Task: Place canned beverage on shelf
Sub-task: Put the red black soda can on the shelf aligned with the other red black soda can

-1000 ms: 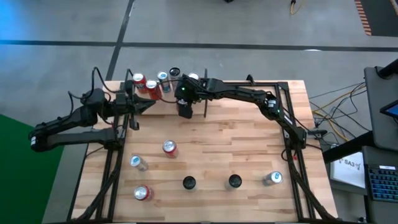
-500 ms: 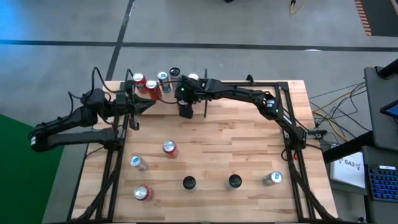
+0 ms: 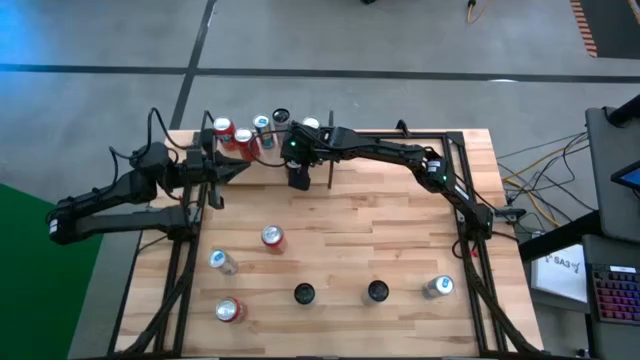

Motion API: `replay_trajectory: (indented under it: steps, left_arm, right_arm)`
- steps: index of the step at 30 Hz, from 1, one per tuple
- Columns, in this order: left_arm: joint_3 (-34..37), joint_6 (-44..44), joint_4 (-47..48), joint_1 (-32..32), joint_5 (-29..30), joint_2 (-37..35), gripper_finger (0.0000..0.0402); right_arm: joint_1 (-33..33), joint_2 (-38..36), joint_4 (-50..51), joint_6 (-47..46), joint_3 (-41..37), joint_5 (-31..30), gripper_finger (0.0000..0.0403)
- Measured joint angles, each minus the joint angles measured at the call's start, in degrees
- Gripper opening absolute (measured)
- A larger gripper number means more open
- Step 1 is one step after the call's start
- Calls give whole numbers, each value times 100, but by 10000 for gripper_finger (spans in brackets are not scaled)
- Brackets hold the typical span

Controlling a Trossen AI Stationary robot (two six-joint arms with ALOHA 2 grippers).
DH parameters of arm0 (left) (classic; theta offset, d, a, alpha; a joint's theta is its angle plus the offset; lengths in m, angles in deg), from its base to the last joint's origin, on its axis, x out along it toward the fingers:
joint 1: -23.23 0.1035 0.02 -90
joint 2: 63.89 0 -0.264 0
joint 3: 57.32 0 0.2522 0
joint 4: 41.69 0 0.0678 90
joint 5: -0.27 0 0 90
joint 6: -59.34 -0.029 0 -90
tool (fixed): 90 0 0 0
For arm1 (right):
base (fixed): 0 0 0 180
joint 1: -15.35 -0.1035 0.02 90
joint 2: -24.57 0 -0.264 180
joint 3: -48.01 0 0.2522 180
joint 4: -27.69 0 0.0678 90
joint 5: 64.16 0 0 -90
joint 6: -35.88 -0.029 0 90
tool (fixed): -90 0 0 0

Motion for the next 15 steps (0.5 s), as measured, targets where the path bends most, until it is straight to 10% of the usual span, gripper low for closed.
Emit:
replay_trajectory:
  steps: [15]
  left_arm:
    - [0, -2, 12, 0, 265, 0, 0]
  right_arm:
    - [0, 7, -49, 81, -1, -6, 330]
